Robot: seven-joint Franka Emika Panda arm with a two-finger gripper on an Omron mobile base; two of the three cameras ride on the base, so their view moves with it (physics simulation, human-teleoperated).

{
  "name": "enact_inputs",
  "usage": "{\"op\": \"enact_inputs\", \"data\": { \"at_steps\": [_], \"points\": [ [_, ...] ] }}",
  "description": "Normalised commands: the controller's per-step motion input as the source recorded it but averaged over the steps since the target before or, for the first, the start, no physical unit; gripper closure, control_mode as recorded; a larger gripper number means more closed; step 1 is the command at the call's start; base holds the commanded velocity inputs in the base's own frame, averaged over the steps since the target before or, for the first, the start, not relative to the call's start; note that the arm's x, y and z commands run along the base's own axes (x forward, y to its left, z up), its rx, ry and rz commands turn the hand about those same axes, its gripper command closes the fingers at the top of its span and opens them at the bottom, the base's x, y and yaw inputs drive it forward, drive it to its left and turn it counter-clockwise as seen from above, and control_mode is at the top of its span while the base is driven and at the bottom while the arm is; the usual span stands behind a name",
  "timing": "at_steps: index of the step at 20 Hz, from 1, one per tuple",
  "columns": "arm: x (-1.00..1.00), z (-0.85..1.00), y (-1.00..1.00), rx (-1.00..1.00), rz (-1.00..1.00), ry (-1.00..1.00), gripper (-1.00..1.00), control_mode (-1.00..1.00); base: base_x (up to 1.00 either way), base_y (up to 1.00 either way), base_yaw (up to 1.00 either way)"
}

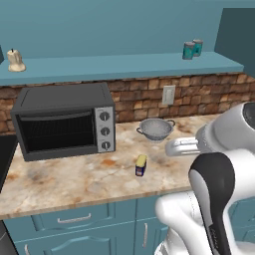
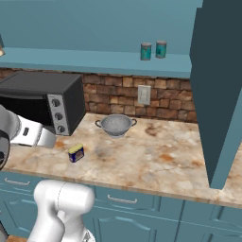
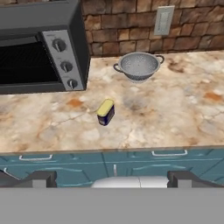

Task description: Pick the cans from the counter and place them in their designated side in the cabinet.

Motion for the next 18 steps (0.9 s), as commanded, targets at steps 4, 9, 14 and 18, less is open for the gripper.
{"op": "enact_inputs", "data": {
  "at_steps": [4, 9, 14, 18],
  "points": [
    [0.00, -0.01, 0.00, 0.07, 0.00, 0.00, -1.00, -1.00, 0.00, 0.00, 0.00],
    [0.00, -0.10, 0.00, 0.05, 0.00, 0.00, -1.00, -1.00, 0.00, 0.00, 0.00],
    [0.01, -0.16, 0.03, 0.02, 0.00, 0.00, -1.00, -1.00, 0.00, 0.00, 0.00],
    [0.05, -0.16, 0.03, 0.00, 0.00, 0.00, -1.00, -1.00, 0.00, 0.00, 0.00]
  ]
}}
